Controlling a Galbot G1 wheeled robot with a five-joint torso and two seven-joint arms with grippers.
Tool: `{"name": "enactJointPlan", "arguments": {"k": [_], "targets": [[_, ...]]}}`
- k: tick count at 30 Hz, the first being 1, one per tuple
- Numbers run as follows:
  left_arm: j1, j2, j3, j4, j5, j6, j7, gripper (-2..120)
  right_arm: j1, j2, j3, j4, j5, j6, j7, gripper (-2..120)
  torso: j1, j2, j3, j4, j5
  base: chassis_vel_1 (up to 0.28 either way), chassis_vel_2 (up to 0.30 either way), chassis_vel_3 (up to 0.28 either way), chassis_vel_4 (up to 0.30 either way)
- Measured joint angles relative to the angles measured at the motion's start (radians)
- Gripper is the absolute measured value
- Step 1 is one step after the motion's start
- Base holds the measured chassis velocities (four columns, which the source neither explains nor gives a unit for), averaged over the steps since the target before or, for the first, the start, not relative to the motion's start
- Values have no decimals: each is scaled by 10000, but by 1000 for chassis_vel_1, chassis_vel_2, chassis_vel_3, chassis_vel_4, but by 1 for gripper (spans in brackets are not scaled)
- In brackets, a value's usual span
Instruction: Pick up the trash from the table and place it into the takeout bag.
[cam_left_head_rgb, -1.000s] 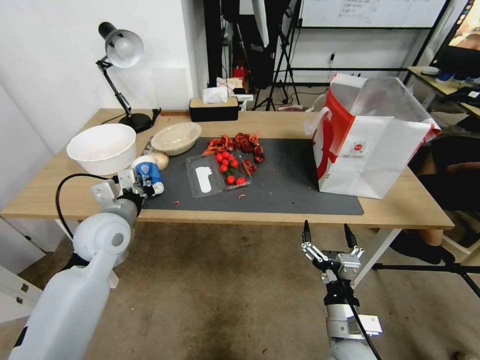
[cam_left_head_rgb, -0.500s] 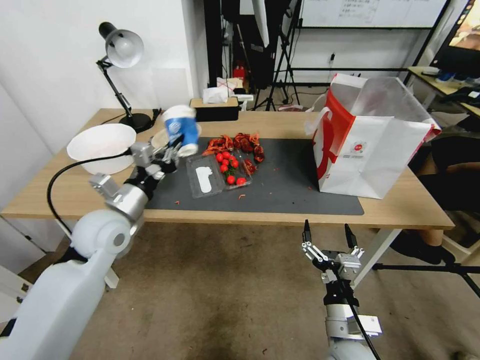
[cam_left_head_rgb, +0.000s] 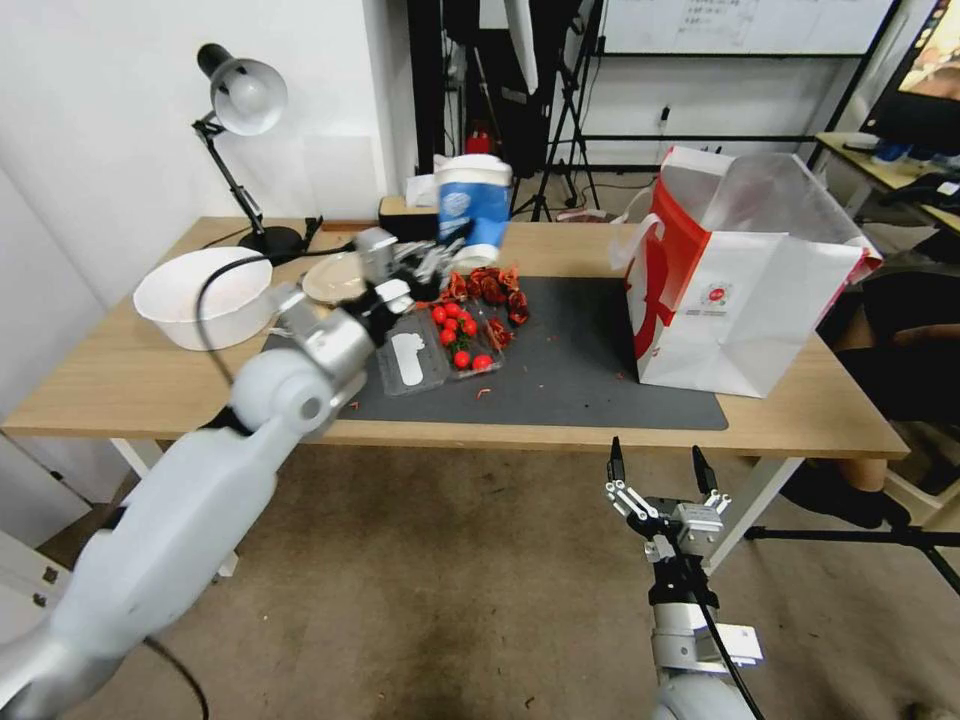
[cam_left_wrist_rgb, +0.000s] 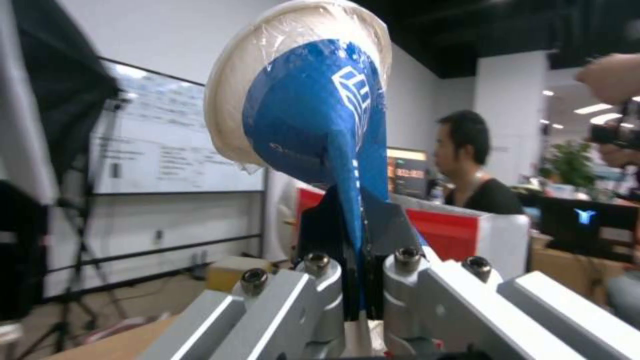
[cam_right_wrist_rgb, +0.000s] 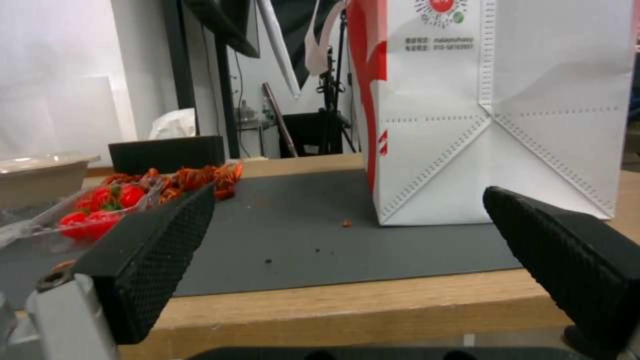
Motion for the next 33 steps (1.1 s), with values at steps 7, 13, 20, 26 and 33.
{"name": "enactJointPlan", "arguments": {"k": [7,13,20,26,33], "targets": [[-2141,-948,1621,1526,-471,17,-91,0,83,0,82,-154,-7,-16,4,100,2,0,1,3,-5,0,0,0,0],[-3396,-2036,2615,2681,-621,-23,-107,0,85,60,139,-245,-7,-2,30,100,2,0,1,3,1,0,0,0,0],[-4672,-3461,3663,4031,-767,-175,-70,0,134,218,143,-361,-7,15,37,100,2,1,0,0,-1,0,0,0,0],[-5173,-4030,4240,4850,-818,-236,-42,0,171,276,140,-392,-8,18,40,100,0,1,-1,3,-2,0,0,0,0],[-5497,-4941,4548,6105,-606,-339,-46,0,164,296,156,-388,-10,44,84,100,0,1,0,3,-2,0,0,0,0]]}}
